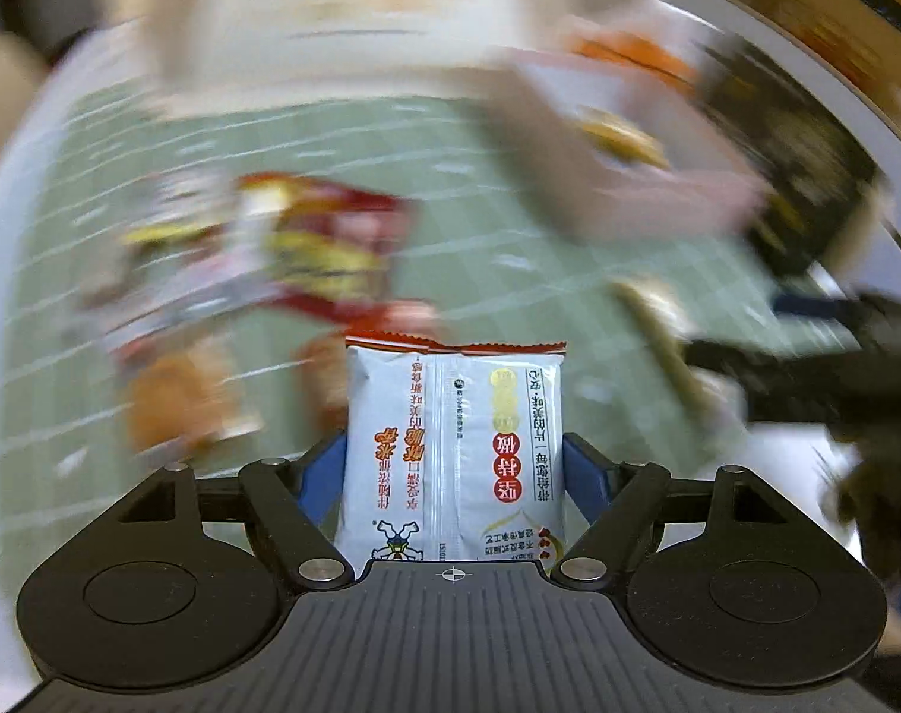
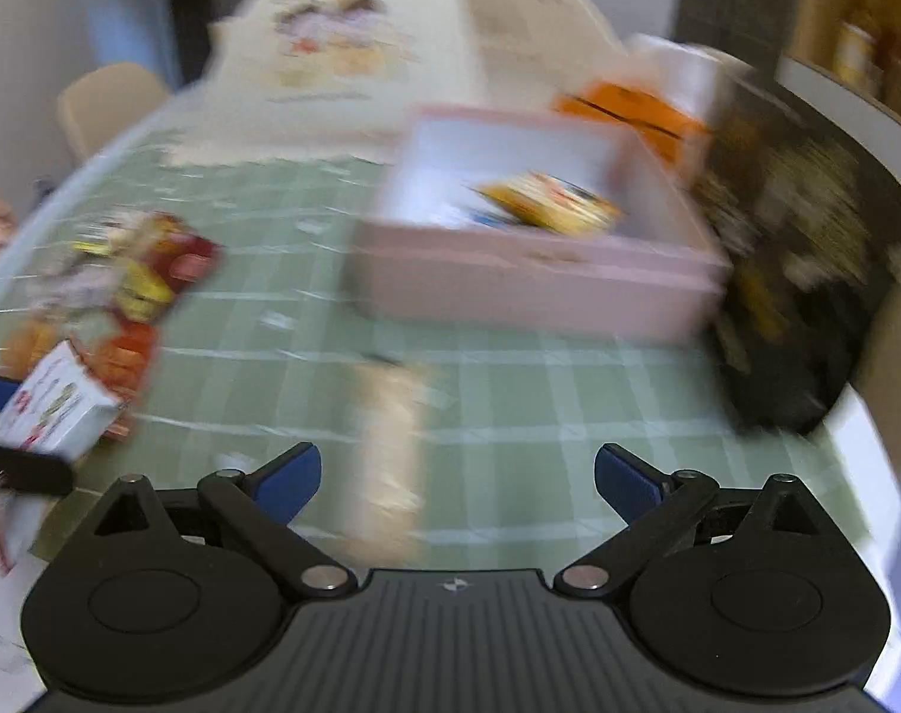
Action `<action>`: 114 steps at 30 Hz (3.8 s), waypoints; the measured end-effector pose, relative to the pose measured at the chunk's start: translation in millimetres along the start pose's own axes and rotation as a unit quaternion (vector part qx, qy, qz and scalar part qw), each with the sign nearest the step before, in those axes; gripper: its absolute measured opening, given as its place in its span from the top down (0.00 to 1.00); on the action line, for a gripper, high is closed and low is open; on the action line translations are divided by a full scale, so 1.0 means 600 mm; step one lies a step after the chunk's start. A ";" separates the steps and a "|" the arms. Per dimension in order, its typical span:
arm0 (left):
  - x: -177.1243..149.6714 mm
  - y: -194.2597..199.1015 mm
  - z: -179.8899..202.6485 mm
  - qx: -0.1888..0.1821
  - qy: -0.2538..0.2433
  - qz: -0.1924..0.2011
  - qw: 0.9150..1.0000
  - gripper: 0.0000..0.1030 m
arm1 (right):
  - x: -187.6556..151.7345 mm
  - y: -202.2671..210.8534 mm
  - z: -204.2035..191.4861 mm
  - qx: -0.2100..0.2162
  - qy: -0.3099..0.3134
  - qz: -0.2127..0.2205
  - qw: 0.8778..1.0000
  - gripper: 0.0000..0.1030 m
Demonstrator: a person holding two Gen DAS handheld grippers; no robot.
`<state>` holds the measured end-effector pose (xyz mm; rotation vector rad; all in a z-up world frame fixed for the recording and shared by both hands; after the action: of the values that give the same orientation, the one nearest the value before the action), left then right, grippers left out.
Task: Organize snacks
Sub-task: 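Carry the cracker pack with the left gripper while the right carries the quail-egg pack into the box, then grasp the yellow egg-yolk treat tray with the right gripper and lift it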
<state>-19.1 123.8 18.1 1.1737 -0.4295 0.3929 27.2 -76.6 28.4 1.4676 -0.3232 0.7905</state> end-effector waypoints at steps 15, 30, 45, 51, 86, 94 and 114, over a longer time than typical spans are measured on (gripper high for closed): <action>-0.023 0.107 -0.169 0.067 0.121 0.072 0.988 0.21 | 0.060 -0.046 -0.313 0.092 0.034 -0.077 0.992 0.03; -0.018 0.033 -0.040 -0.047 0.029 -0.016 0.998 0.21 | 0.023 0.028 -0.147 0.033 0.062 -0.044 0.997 0.29; 0.310 0.018 0.234 -0.140 -0.163 0.130 0.968 0.21 | 0.087 0.149 0.203 -0.143 -0.097 0.075 0.982 0.29; 0.419 -0.184 0.248 -0.127 -0.120 0.057 0.983 0.21 | 0.103 0.155 0.224 -0.136 -0.095 0.099 0.981 0.29; 0.244 -0.150 0.152 -0.141 0.004 0.076 0.987 0.29 | -0.043 -0.047 0.206 -0.076 -0.150 -0.059 0.984 0.23; 0.098 -0.104 0.106 -0.108 -0.008 -0.001 0.994 0.30 | -0.001 -0.104 0.186 -0.099 -0.119 -0.013 0.988 0.38; 0.045 -0.031 0.027 -0.116 0.065 0.023 0.991 0.30 | 0.116 0.037 0.181 -0.059 -0.048 0.054 0.996 0.52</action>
<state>11.3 104.0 22.6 0.9076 -0.3773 0.4438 91.4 -163.4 103.0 1.3887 -0.5178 0.7742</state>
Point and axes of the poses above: each gripper's, at about its wrist camera, not at the fingertips, and y roughly against the way its jaws point, z to its right, x to its top, the point moved 6 cm from there along -y, roughly the way its jaws point, and after that the axes turned 12 degrees about -x, right-handed, at the moved point
